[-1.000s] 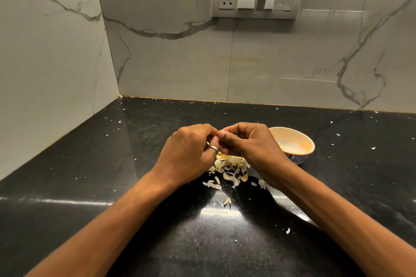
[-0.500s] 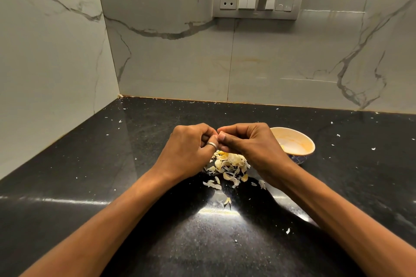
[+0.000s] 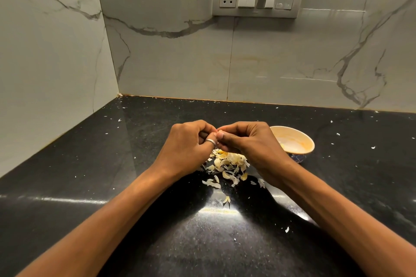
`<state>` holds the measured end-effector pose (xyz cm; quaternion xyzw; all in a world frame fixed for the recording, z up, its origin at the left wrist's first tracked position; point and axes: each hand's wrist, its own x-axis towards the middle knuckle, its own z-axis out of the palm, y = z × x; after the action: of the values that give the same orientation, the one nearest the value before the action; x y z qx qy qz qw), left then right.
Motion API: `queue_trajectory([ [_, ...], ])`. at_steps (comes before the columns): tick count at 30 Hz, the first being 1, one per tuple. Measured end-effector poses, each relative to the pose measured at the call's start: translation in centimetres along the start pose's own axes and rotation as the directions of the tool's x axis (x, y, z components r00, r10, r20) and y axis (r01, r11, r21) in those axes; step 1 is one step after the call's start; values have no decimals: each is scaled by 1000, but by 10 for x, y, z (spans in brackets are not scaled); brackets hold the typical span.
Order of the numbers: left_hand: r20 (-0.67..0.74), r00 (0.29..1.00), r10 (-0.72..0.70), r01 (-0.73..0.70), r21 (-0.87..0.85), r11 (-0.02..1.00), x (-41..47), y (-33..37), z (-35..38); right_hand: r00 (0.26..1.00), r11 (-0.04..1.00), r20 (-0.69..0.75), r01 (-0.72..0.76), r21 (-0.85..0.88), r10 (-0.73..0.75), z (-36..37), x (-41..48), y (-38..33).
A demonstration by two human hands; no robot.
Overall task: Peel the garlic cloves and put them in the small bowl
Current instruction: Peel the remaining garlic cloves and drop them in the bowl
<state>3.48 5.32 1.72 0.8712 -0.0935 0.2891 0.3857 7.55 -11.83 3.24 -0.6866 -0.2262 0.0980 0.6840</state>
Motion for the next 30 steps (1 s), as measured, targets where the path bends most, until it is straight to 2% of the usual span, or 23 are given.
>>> queue_trajectory([
  [10,98,995,-2,0,23,1000,-2,0,-1,999,997,13,-50,51,49,-3,-2,-2],
  [30,130,988,-79,82,-14,997,-2,3,0,998,998,-13,-58,37,59,-1,-1,2],
])
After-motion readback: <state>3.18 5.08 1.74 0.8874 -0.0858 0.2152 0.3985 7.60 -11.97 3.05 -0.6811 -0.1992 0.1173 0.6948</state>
